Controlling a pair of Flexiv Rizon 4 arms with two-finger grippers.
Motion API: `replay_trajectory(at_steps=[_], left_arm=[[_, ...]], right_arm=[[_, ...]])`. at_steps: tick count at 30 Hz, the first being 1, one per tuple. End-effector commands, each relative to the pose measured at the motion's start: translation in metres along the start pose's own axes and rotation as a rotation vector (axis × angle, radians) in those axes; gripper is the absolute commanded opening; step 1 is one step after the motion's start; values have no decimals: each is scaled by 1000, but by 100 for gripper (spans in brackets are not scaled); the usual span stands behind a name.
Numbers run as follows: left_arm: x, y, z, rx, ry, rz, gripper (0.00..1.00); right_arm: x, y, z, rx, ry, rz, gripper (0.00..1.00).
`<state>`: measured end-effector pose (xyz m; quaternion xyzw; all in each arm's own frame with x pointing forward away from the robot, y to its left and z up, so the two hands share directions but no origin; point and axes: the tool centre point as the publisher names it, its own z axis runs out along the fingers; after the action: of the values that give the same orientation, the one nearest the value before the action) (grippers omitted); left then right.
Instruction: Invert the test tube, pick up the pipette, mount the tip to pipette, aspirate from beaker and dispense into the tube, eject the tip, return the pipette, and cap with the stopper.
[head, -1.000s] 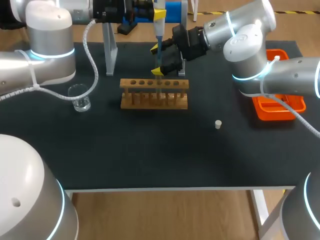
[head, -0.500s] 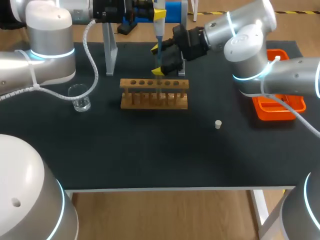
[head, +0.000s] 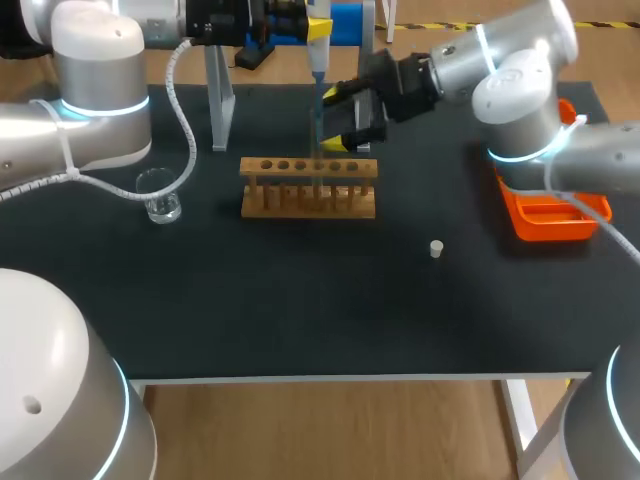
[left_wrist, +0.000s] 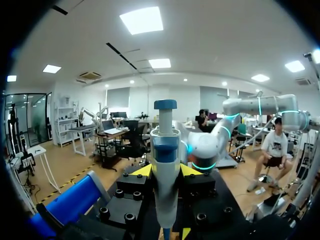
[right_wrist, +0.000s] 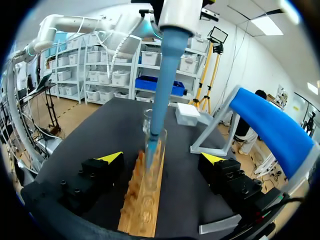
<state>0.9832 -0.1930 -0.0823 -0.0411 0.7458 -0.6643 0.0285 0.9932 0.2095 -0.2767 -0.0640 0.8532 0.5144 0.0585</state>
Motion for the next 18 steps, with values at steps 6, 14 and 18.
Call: replay_trajectory(at_steps=[6, 14, 18], left_arm=[[-1, 0, 0, -1, 3, 0, 0], [-1, 0, 0, -1, 3, 0, 0], [-1, 0, 0, -1, 3, 0, 0]], right_arm=[[8, -9, -48, -50, -38, 39, 100], [9, 12, -106, -98, -176, 74, 100], [11, 38, -129, -82, -239, 68, 100]])
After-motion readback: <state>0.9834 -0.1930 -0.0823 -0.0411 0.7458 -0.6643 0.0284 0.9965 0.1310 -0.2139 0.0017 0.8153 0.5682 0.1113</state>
